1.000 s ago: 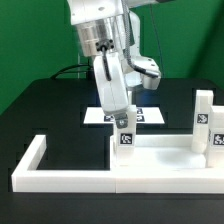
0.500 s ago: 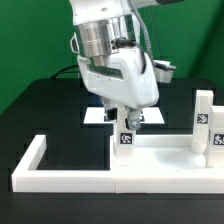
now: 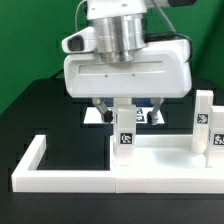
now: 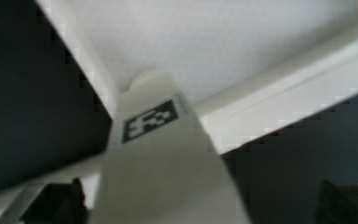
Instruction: Assemble desk
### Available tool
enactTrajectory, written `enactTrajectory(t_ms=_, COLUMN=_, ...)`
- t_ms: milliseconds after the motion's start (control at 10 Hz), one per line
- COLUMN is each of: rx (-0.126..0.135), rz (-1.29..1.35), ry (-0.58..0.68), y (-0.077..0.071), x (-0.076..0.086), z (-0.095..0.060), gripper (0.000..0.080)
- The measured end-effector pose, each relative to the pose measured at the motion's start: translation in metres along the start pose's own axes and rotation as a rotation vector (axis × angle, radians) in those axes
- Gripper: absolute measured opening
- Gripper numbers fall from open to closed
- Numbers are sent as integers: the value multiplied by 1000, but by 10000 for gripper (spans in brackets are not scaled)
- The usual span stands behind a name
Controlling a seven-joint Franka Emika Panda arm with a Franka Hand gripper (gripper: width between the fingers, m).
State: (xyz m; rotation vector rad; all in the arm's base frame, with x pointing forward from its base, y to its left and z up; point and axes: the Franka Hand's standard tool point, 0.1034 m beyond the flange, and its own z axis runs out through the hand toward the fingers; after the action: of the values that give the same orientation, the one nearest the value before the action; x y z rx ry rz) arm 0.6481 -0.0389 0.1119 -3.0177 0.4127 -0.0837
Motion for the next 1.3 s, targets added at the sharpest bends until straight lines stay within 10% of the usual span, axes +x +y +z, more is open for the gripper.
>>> enactTrajectory(t_ms=200, rx=-4, rz=-37, ry=-1, y=1, x=0, z=1, gripper=649)
enactTrajectory(t_ms=400, rx=-11, rz=37, ry=2, y=8, x=1, z=0, gripper=378)
enactTrajectory(t_ms=600, rx=-19, rz=179, ry=5, y=16, x=2, z=-1, gripper=305)
enactTrajectory(t_ms=1000, rx=-11, rz=593, ry=8, y=28, x=3, z=0, gripper=295)
enactTrajectory(t_ms=1300, rx=58, rz=1133, ry=-91, y=24, x=-5, z=0, gripper=295)
